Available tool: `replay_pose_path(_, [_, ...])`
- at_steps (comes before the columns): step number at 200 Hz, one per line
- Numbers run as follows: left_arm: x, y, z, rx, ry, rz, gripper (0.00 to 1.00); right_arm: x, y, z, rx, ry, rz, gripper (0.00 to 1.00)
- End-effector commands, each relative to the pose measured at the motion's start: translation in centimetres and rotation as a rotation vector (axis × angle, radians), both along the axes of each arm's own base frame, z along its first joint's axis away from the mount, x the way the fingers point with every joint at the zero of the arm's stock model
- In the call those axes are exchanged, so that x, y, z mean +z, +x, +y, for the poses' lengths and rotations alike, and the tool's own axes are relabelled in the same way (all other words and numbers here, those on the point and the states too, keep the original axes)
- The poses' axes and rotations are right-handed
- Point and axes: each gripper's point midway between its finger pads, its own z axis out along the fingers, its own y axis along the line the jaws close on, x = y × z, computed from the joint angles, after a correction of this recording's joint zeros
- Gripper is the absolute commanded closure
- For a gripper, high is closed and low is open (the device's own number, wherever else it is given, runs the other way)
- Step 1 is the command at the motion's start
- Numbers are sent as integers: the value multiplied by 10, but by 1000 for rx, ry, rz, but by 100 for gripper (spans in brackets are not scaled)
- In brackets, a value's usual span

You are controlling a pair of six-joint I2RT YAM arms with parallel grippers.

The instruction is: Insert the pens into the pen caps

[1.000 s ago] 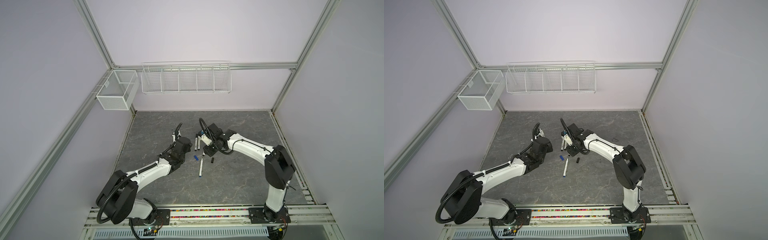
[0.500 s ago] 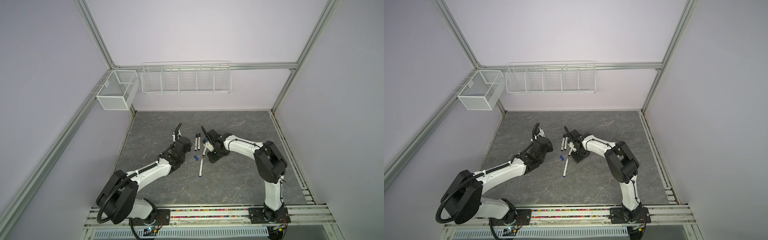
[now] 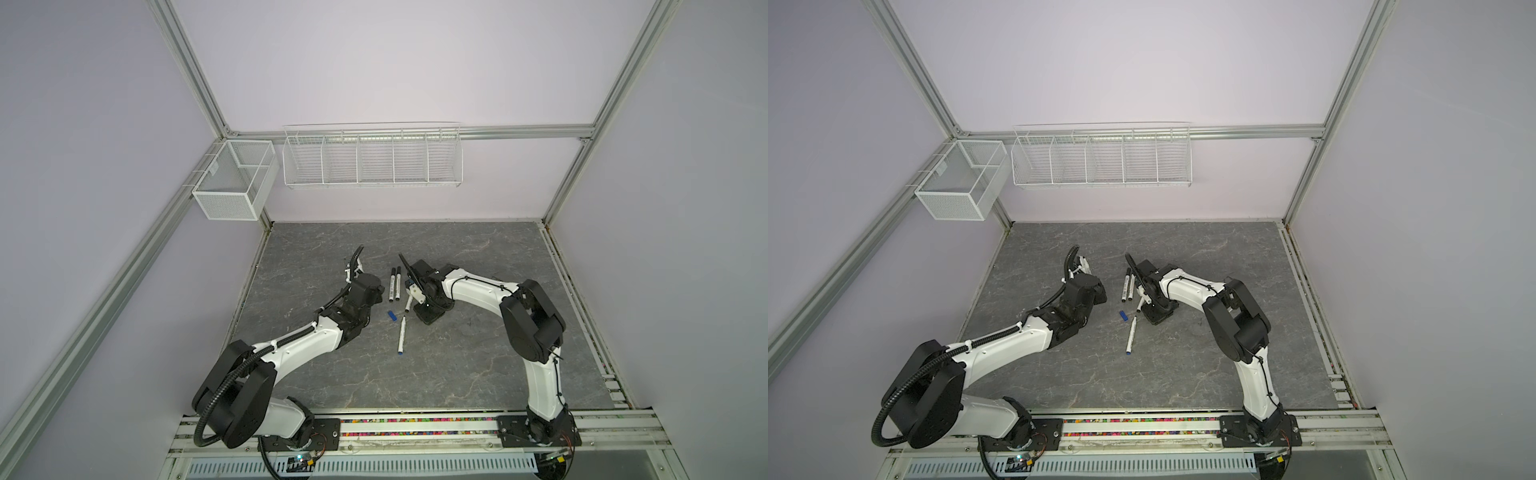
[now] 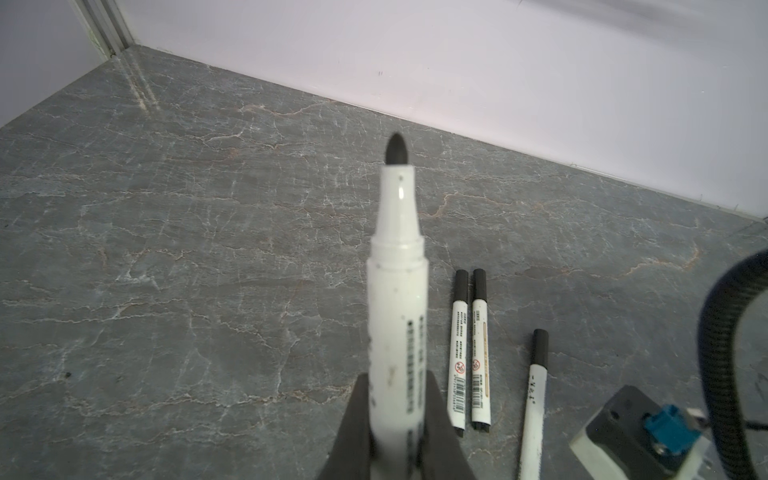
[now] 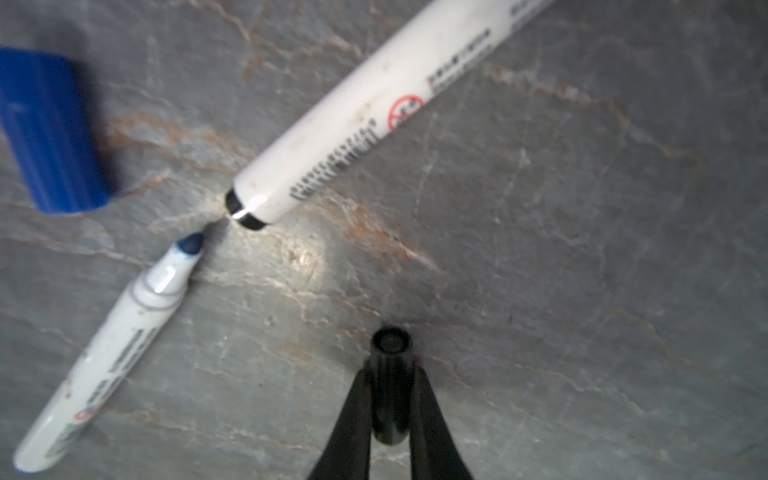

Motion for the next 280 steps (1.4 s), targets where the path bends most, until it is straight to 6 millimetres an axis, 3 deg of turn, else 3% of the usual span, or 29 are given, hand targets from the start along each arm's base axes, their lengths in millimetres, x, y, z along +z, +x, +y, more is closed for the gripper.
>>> replay_pose_path(1, [-5, -1, -8, -62, -2, 1, 100, -2, 5, 5, -6, 30, -5, 90])
replay_pose_path(41, [-11, -12, -41, -264, -57, 18, 100, 72, 33, 9, -107, 347, -143, 93])
replay_pose_path(74, [-16, -30, -89, -546, -141, 43, 100, 131, 48, 13, -151, 614, -224, 93])
replay_pose_path(99, [-20, -40, -119, -692, -209, 65, 100, 157, 51, 24, -133, 767, -225, 92])
replay_pose_path(131, [-21, -42, -133, -749, -199, 79, 100, 179, 52, 40, -105, 894, -231, 90])
replay_pose_path(168, [-21, -44, -140, -775, -191, 78, 100, 192, 61, 45, -116, 953, -269, 90])
replay_pose_path(217, [-19, -48, -152, -813, -164, 80, 100, 185, 72, 49, -127, 951, -262, 89])
replay_pose_path(280, [-18, -49, -150, -806, -159, 76, 100, 177, 73, 45, -145, 938, -253, 89])
